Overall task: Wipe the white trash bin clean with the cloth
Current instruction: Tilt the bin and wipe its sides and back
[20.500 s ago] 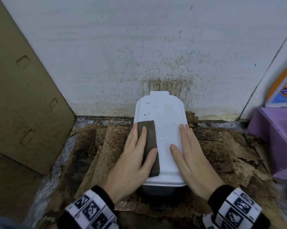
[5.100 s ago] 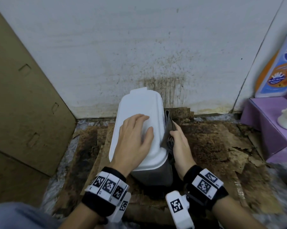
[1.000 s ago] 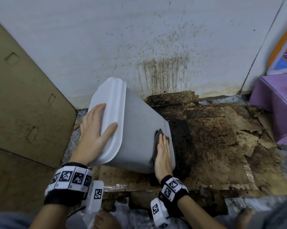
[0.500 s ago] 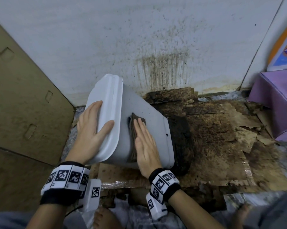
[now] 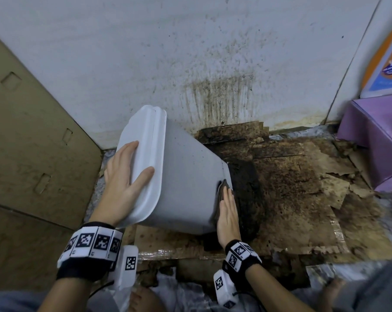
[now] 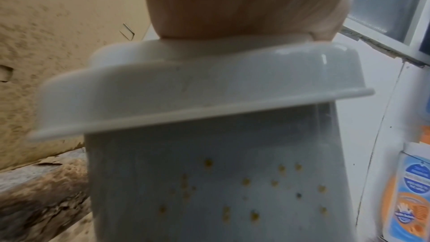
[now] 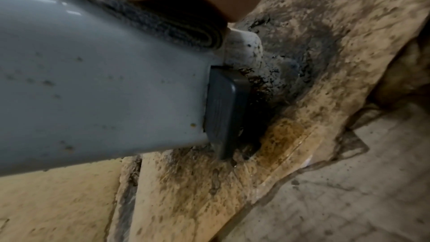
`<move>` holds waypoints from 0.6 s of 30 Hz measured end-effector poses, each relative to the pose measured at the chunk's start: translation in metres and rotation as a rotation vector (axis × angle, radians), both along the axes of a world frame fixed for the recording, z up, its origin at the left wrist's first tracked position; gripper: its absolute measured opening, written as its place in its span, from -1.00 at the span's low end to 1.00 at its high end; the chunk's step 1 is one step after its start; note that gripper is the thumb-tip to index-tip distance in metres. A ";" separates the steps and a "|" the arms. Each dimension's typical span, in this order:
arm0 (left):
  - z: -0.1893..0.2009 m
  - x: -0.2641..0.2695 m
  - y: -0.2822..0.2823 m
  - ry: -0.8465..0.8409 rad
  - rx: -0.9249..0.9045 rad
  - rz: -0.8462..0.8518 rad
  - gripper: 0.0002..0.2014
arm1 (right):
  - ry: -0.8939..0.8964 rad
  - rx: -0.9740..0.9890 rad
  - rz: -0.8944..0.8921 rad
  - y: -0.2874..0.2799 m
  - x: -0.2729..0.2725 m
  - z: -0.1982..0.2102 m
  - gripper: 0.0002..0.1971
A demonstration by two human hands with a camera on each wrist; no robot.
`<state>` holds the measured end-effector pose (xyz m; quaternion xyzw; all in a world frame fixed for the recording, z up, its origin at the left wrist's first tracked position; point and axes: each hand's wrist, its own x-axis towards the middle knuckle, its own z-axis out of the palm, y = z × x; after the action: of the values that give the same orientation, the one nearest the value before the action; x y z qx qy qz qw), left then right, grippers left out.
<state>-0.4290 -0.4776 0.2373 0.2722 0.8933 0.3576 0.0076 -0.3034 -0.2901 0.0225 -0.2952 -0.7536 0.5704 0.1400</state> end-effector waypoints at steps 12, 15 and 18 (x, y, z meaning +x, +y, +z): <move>-0.002 -0.001 0.000 0.010 -0.014 -0.005 -0.21 | 0.211 0.158 0.233 -0.058 -0.025 0.112 -0.37; -0.002 -0.001 -0.001 0.003 -0.010 -0.005 -0.23 | 0.261 0.210 0.259 -0.054 -0.023 0.110 -0.41; -0.001 0.000 -0.001 -0.008 -0.006 -0.005 -0.23 | 0.278 0.270 0.253 -0.041 -0.019 0.090 -0.43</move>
<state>-0.4290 -0.4784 0.2362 0.2727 0.8937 0.3559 0.0128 -0.3224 -0.3307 0.1122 -0.0954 -0.8276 0.5125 0.2083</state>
